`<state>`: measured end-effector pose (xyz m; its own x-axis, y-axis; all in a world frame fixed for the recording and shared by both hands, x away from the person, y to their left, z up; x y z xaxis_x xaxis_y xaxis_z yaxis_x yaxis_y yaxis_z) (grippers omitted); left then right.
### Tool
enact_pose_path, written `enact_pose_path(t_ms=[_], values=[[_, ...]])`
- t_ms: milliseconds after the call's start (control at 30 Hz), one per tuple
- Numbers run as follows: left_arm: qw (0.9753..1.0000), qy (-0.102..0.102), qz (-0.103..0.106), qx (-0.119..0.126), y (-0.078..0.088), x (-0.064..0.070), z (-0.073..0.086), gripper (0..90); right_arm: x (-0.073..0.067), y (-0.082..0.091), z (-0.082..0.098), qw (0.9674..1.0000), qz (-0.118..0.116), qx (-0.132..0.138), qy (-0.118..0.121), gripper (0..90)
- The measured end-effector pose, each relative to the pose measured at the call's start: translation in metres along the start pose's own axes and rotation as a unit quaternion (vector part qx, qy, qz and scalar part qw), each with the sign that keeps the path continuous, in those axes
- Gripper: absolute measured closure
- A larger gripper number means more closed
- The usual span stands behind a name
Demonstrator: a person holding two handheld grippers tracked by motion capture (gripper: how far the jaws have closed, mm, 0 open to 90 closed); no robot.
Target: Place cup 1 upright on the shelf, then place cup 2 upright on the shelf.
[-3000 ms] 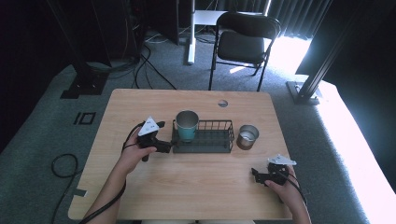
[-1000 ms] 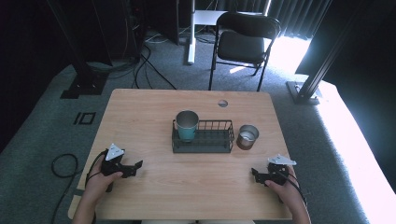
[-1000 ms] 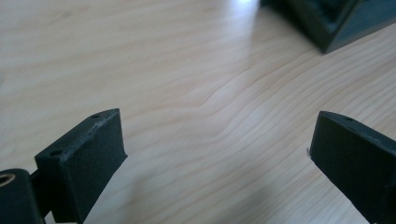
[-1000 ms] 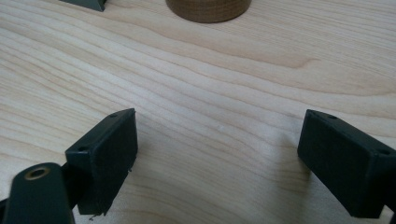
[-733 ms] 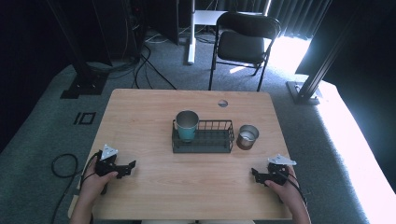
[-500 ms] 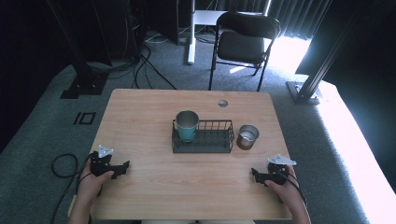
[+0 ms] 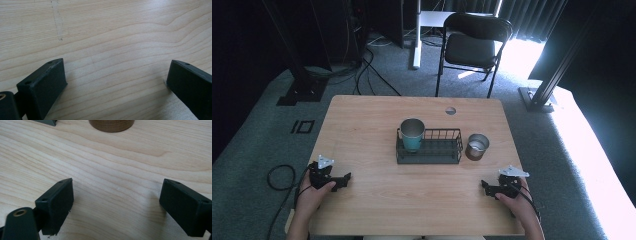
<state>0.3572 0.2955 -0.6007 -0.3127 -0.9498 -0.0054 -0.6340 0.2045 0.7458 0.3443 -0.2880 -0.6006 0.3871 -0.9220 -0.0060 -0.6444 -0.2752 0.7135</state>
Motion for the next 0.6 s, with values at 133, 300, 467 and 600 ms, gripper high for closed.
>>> enact_pose_path(t_ms=[133, 300, 467, 600], values=[[1.0000, 0.000, 0.000, 0.000, 0.0000, 0.0000, -0.0001, 2.9, 0.0000, 0.0000, -0.0001, 1.0000, 0.000, 0.000, 0.000, 11.6], [0.9999, 0.008, -0.007, 0.000, -0.0009, 0.0012, -0.0011, 2.9, 0.0000, 0.0001, 0.0000, 1.0000, 0.000, 0.000, 0.000, 11.7], [1.0000, 0.007, -0.006, 0.000, -0.0011, 0.0013, -0.0012, 2.9, 0.0001, 0.0001, 0.0001, 1.0000, 0.001, 0.000, 0.001, 11.6], [1.0000, 0.007, -0.006, 0.000, -0.0012, 0.0014, -0.0013, 3.0, 0.0001, 0.0001, 0.0001, 1.0000, 0.000, -0.001, 0.000, 11.6]])
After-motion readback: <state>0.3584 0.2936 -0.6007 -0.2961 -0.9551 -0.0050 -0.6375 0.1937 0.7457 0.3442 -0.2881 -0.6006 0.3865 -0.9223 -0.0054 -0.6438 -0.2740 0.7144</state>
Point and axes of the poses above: each handheld gripper's, and its own axes: y roughly backward along the jaws, z roughly out of its underside, x roughly to its right, the point moved 6 cm from there along -y, roughly forward along the jaws, and after that the axes turned 2 degrees about -x, right-handed, at the moved point
